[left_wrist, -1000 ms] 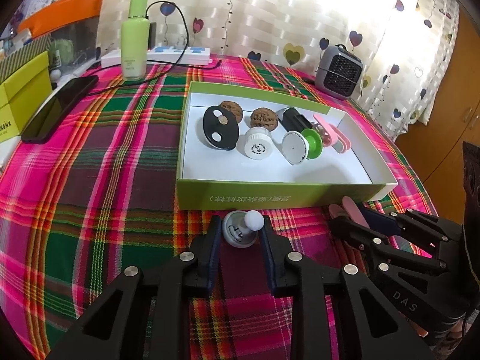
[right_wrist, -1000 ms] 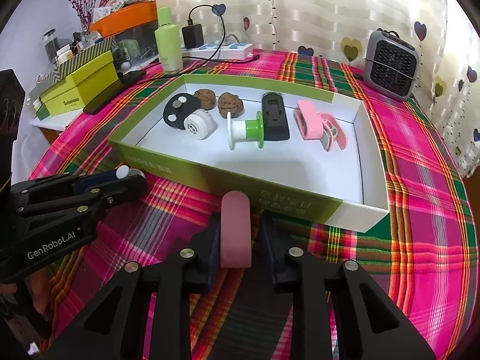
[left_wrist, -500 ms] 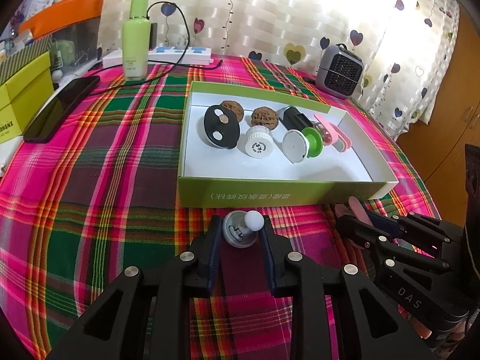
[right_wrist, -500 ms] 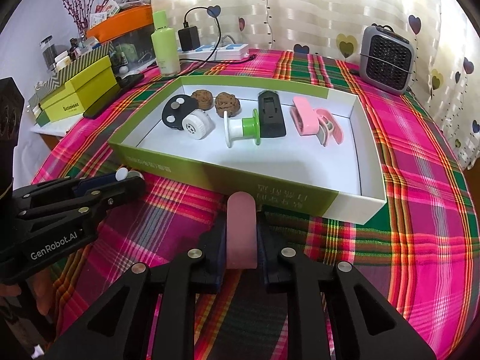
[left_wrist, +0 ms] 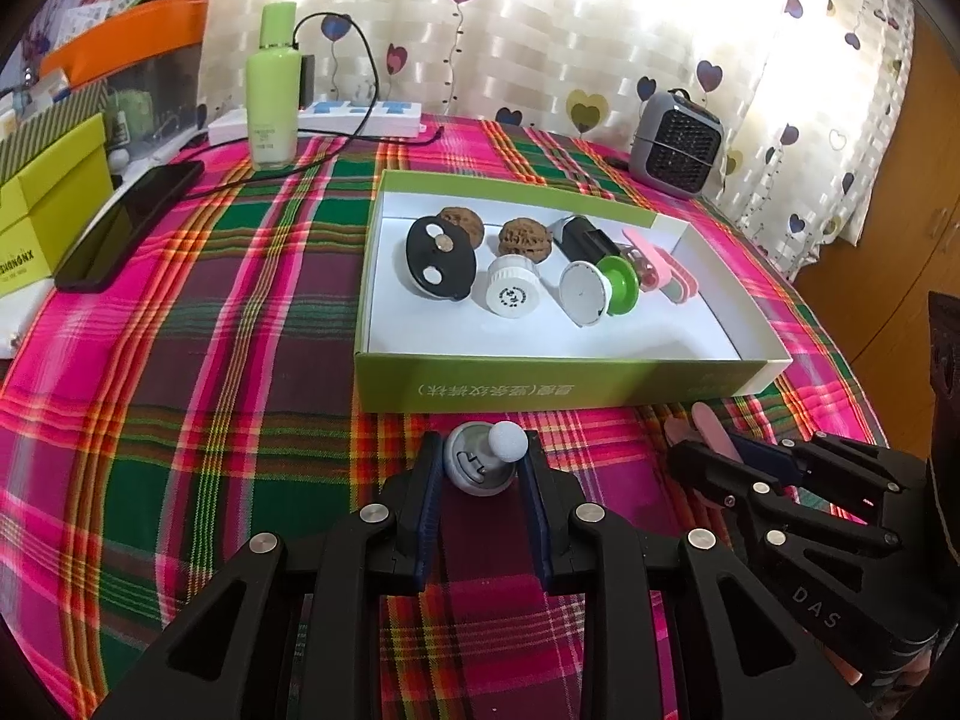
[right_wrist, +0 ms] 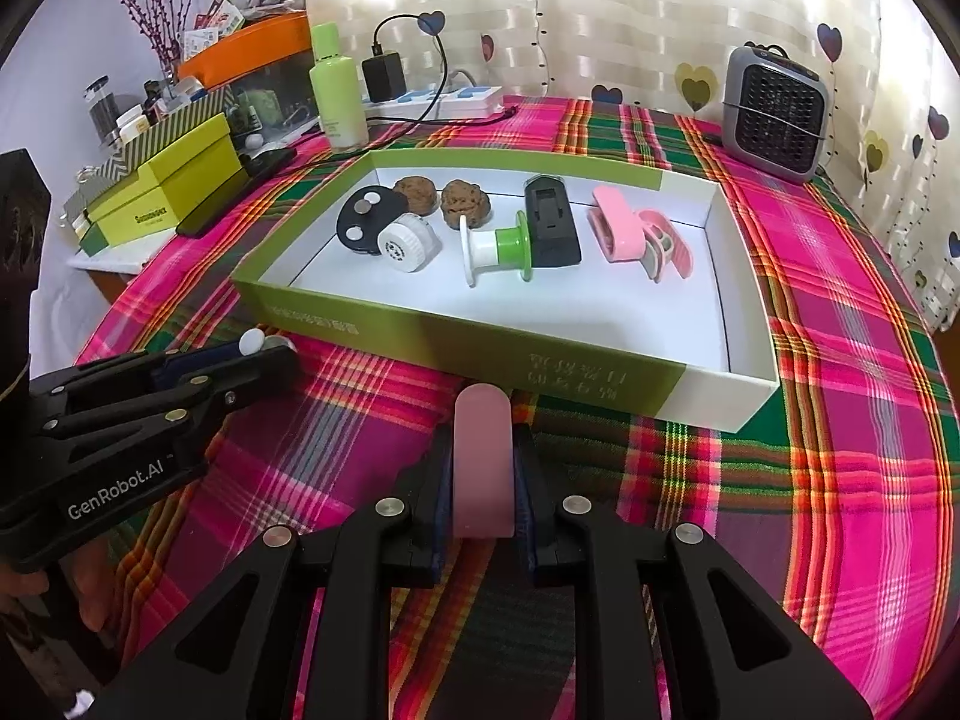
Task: Organize objects
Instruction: 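Lift and carry the pink block and white knob item over the box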
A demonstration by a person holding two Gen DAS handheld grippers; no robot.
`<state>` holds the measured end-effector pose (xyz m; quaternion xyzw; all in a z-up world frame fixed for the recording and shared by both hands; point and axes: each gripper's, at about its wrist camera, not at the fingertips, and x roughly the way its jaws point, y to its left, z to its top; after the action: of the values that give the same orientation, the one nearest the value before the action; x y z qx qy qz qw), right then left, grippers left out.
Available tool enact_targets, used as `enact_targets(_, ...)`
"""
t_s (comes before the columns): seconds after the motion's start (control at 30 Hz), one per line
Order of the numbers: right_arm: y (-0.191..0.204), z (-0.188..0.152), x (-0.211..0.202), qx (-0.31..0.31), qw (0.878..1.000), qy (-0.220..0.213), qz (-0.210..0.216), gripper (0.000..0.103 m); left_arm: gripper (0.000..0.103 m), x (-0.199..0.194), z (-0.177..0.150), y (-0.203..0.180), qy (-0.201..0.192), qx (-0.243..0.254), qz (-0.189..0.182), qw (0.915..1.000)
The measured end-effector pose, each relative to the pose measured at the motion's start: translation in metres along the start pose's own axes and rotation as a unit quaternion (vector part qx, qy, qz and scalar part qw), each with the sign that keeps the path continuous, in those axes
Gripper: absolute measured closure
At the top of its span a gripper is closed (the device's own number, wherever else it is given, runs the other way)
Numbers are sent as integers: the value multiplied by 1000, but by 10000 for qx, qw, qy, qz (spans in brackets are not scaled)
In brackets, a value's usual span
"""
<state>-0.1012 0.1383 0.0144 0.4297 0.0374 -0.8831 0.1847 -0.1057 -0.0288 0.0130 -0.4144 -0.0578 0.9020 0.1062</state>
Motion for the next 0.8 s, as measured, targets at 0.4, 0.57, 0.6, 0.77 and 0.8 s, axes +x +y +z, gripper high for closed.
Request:
enact_targets(0.4, 0, 1, -10, 59, 9998, -132, 140, 84, 80, -14, 2, -10, -152, 136, -18, 9998)
enact_targets(0.57, 0, 4, -16, 56, 9996, -214, 165, 84, 80, -18, 6, -13, -190, 172, -12, 9997)
enact_targets(0.6, -1, 5, -18, 65, 9996, -235, 171, 84, 80, -19, 6, -14, -199, 185, -13, 9996)
enact_targets(0.77, -4, 8, -21, 97, 9994, -289, 172, 84, 80, -22, 11, -17, -250, 225, 0, 9994)
enact_targets(0.8, -4, 9, -22, 103, 9994, -300, 171, 84, 80, -22, 12, -17, -257, 228, -7, 9994)
